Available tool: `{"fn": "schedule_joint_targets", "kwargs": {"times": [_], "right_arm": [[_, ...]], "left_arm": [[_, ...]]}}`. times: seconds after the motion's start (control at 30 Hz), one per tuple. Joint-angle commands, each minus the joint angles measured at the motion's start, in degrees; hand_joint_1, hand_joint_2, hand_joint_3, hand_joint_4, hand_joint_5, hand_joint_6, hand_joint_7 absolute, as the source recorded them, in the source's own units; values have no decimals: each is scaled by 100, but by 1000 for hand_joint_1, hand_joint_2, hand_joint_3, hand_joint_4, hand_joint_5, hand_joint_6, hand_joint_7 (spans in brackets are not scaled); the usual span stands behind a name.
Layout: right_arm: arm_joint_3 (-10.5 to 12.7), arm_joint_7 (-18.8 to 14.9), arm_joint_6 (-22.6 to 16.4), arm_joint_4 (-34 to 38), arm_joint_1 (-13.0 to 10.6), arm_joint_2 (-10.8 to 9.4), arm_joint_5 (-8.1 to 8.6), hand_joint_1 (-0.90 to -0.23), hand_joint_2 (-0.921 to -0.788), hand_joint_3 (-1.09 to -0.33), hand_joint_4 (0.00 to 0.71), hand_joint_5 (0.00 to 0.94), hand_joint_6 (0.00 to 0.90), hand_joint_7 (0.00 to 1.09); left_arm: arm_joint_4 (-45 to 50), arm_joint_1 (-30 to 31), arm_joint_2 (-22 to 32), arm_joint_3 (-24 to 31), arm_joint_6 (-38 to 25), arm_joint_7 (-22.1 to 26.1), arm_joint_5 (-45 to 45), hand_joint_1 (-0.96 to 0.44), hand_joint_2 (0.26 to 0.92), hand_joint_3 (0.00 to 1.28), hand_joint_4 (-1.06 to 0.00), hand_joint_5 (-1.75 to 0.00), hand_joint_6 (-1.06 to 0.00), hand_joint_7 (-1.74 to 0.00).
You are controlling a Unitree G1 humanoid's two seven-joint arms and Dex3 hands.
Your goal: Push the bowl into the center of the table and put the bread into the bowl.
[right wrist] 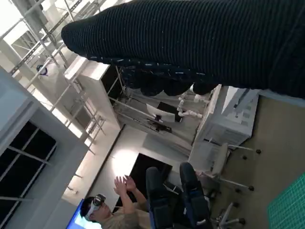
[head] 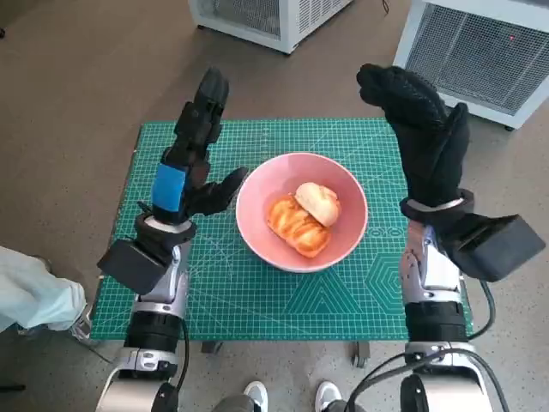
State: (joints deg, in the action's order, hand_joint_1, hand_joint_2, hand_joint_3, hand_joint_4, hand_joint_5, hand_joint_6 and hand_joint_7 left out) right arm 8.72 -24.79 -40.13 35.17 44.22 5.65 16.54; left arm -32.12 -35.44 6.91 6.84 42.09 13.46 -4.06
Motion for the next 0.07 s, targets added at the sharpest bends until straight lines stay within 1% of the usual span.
{"fn": "schedule_joint_targets", "kwargs": {"times": [0.03, 0.07], "right_arm": [[-13, 61, 82, -35, -144, -30, -61, -688, -921, -770, 229, 10, 102, 504], [-13, 67, 84, -37, -146, -28, -64, -688, -921, -770, 230, 10, 103, 504]], "left_arm": [[117, 69, 44, -77, 90, -14, 49, -712, 921, 353, -1, 1, -47, 0], [115, 66, 47, -84, 93, -8, 43, -707, 921, 349, -1, 1, -36, 0]]}}
